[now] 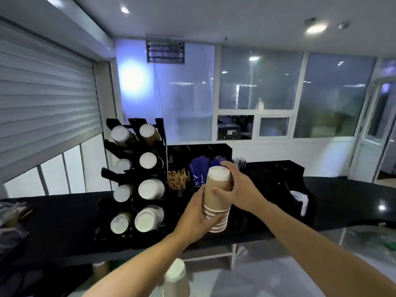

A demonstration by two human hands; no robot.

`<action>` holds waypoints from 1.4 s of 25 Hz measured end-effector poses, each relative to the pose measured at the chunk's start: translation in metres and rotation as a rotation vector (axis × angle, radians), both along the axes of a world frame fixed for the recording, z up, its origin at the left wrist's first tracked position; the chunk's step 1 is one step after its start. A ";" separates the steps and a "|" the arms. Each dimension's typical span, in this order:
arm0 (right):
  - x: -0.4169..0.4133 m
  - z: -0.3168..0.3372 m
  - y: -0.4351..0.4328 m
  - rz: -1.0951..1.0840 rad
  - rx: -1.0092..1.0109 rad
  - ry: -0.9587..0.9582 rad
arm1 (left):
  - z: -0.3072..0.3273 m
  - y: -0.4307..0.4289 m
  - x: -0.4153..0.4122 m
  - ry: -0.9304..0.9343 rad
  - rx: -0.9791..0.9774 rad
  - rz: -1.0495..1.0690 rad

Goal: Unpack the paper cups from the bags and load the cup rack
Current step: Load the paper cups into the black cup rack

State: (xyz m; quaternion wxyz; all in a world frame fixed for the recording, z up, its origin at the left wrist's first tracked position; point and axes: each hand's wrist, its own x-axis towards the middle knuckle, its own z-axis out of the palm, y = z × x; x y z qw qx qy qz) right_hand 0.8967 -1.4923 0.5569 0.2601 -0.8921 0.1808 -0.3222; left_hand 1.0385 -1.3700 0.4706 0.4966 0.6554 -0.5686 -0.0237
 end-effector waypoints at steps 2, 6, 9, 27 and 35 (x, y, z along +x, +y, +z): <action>0.025 0.030 0.017 0.097 0.016 -0.129 | 0.032 0.012 0.019 -0.005 -0.108 0.078; 0.085 0.076 0.051 0.234 -0.015 -0.211 | 0.085 0.052 0.071 -0.017 -0.217 0.175; 0.131 0.092 0.077 0.263 -0.043 -0.265 | 0.100 0.089 0.117 -0.147 -0.238 0.288; 0.299 0.061 0.113 0.264 -0.123 -0.213 | 0.030 0.157 0.284 -0.510 -0.019 0.569; 0.334 0.020 0.088 0.184 -0.606 0.044 | 0.021 0.153 0.292 -0.460 -0.095 0.521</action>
